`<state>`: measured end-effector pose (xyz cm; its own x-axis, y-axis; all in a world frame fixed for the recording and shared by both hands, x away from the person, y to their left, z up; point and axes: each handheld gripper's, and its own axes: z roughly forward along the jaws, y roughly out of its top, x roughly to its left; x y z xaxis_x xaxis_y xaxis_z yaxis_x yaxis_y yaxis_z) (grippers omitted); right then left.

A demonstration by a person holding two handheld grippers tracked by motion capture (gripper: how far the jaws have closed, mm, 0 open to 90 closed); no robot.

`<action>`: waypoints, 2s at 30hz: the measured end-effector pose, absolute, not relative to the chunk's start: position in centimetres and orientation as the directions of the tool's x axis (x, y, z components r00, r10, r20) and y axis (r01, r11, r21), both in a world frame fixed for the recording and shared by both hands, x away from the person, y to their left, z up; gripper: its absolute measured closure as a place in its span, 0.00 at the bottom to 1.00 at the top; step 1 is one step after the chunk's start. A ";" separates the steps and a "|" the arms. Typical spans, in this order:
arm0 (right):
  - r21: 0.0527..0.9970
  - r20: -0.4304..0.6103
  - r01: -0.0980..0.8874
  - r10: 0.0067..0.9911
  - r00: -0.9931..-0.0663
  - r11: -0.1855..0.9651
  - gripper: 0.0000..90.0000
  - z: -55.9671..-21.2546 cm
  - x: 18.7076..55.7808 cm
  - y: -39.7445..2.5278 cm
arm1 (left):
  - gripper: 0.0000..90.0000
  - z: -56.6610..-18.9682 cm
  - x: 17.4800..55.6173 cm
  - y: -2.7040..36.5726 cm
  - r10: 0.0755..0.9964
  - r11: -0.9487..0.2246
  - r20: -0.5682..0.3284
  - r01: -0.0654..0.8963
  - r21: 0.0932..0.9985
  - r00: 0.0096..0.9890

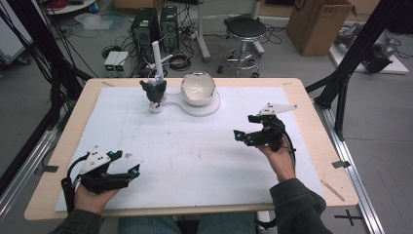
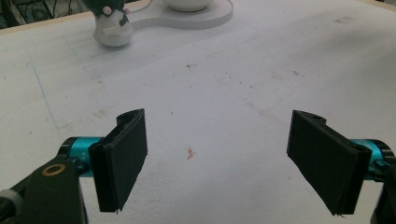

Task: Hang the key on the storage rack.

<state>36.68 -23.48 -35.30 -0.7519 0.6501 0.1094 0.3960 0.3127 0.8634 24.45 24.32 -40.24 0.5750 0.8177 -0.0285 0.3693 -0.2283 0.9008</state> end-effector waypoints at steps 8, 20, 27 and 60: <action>0.872 0.111 0.391 0.660 -0.743 0.294 0.13 -35.5 35.9 -24.3 | 0.23 -40.2 24.4 24.4 0.818 -0.230 -0.026 0.369 0.900 0.574; 0.873 0.097 0.388 0.674 -0.732 0.296 0.13 -36.3 34.8 -25.6 | 0.23 -40.2 24.4 24.3 0.818 -0.227 -0.030 0.369 0.901 0.574; 0.870 0.099 0.398 0.686 -0.721 0.292 0.13 -36.7 34.2 -26.2 | 0.23 -40.2 24.5 24.3 0.817 -0.230 -0.027 0.369 0.900 0.575; 0.856 0.089 0.416 0.705 -0.704 0.307 0.13 -39.2 31.3 -28.0 | 0.23 -40.3 24.4 24.4 0.818 -0.228 -0.031 0.374 0.899 0.574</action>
